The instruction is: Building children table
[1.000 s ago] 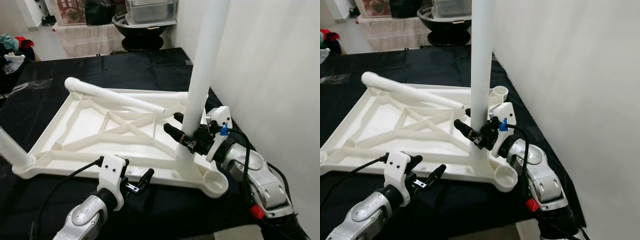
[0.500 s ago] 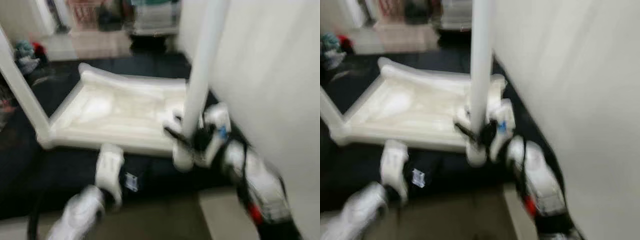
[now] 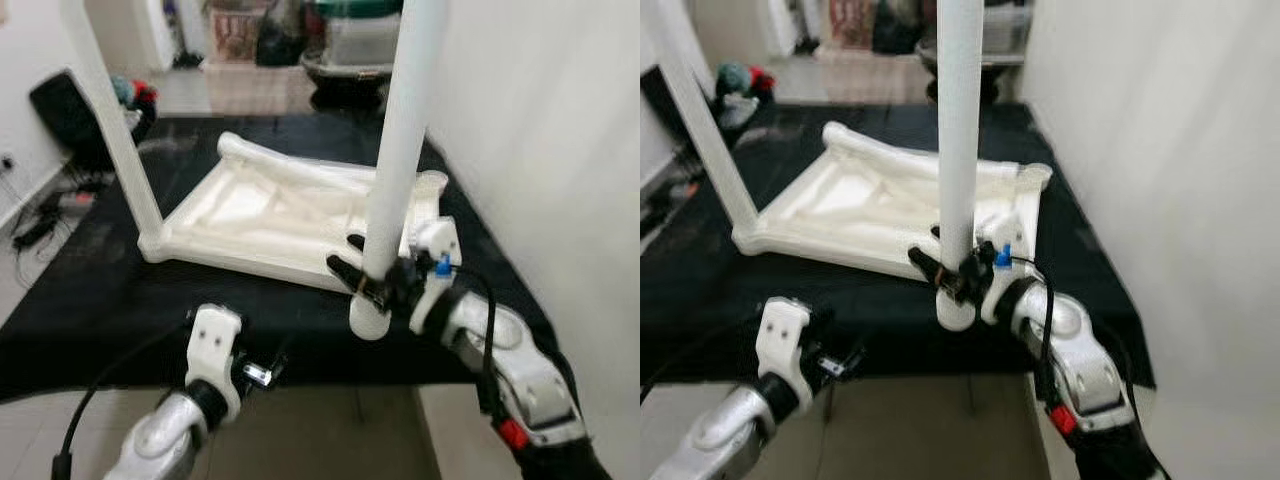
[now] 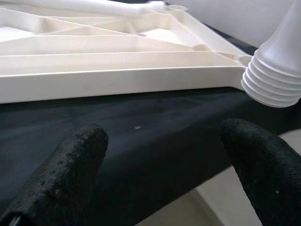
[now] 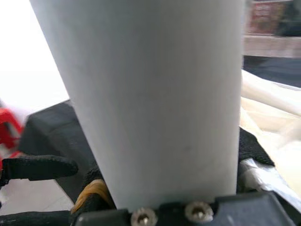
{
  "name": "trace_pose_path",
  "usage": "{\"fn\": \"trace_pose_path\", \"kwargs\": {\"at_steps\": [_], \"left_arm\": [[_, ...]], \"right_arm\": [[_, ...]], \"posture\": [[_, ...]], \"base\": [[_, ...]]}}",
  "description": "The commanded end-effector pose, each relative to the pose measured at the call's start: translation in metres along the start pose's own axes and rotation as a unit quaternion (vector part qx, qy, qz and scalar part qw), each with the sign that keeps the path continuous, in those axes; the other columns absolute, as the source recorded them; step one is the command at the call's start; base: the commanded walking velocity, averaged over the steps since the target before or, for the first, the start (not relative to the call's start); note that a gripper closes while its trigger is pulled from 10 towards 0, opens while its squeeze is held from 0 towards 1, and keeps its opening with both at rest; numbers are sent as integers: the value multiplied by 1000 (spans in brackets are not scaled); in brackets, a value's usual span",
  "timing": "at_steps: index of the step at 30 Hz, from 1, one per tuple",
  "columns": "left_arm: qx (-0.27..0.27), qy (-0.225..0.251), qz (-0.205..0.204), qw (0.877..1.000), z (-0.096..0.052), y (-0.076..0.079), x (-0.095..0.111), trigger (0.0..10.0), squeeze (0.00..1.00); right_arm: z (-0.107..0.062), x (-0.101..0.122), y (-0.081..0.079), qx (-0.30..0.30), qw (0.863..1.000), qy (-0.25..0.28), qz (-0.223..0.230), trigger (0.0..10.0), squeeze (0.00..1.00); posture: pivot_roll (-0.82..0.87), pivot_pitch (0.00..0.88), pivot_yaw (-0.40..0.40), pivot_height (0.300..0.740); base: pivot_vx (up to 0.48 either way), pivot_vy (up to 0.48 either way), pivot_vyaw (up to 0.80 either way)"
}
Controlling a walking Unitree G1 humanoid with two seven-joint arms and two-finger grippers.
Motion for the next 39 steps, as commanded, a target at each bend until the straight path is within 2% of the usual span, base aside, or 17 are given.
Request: {"fn": "trace_pose_path", "kwargs": {"at_steps": [1, 6, 12, 21, 25, 31, 32, 35, 36, 37, 38, 39], "left_arm": [[-5, 1, -8, 1000, 0, 1, -1, 10000, 0], [-4, 1, -8, 1000, -1, 1, -1, 10000, 0], [28, 4, -4, 1000, 1, -9, 0, 10000, 0], [28, 4, -7, 1000, -1, -8, 1, 10000, 0], [41, 0, 23, 999, -5, -12, 2, 10000, 0], [47, 6, 32, 998, -8, -11, 6, 10000, 0], [39, 16, 44, 998, -11, -8, 10, 10000, 0], [-99, 35, 84, 991, -32, 28, 17, 10000, 0], [-99, 35, 84, 991, -32, 28, 17, 10000, 0], [-158, 36, 88, 983, -41, 45, 16, 10000, 0], [-158, 36, 88, 983, -41, 45, 16, 10000, 0], [-192, 35, 88, 977, -46, 54, 15, 10000, 0]], "right_arm": [[1, 0, -3, -1, 1000, -5, -7, 10000, 0], [2, 0, -2, -8, 1000, -6, -9, 10000, 0], [5, 3, 4, -31, 999, -2, -12, 10000, 0], [6, 3, 0, -25, 1000, -5, -13, 10000, 0], [10, 8, -4, -14, 1000, -1, -14, 10000, 0], [14, 13, 2, -20, 1000, 8, -7, 10000, 0], [14, 18, 7, -23, 999, 24, 5, 10000, 0], [3, 43, 21, 26, 997, 76, 16, 10000, 0], [3, 43, 21, 26, 997, 76, 16, 10000, 0], [-1, 48, 26, 45, 995, 82, 17, 10000, 0], [-1, 48, 26, 45, 995, 82, 17, 10000, 0], [-3, 51, 30, 55, 995, 84, 19, 10000, 0]], "posture": [[-77, 43, -29, 740], [-77, 45, -31, 740], [-78, 65, -32, 740], [-77, 82, -33, 740], [-70, 116, -39, 740], [-68, 135, -38, 740], [-62, 157, -36, 740], [-54, 203, -29, 740], [-54, 203, -29, 740], [-53, 214, -27, 740], [-53, 214, -27, 740], [-53, 214, -27, 740]], "base": [[0, 0, 0], [0, 0, 0], [0, -359, 0], [0, 0, 0], [0, 0, 0], [0, 0, 0], [0, 0, 0], [0, 0, 0], [0, 0, 0], [0, 0, 0], [0, 0, 0], [0, 0, 0]]}}
Point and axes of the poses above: a point about 5 cm out from each wrist's last joint towards the gripper, its own z axis pointing out of the wrist towards the gripper, its own x axis along the axis of the wrist's last joint, y = z × x, the point moved 3 cm from there along z, pointing out of the wrist towards the gripper, and after that the axes turned 11 degrees about z, right-handed, at the moved point
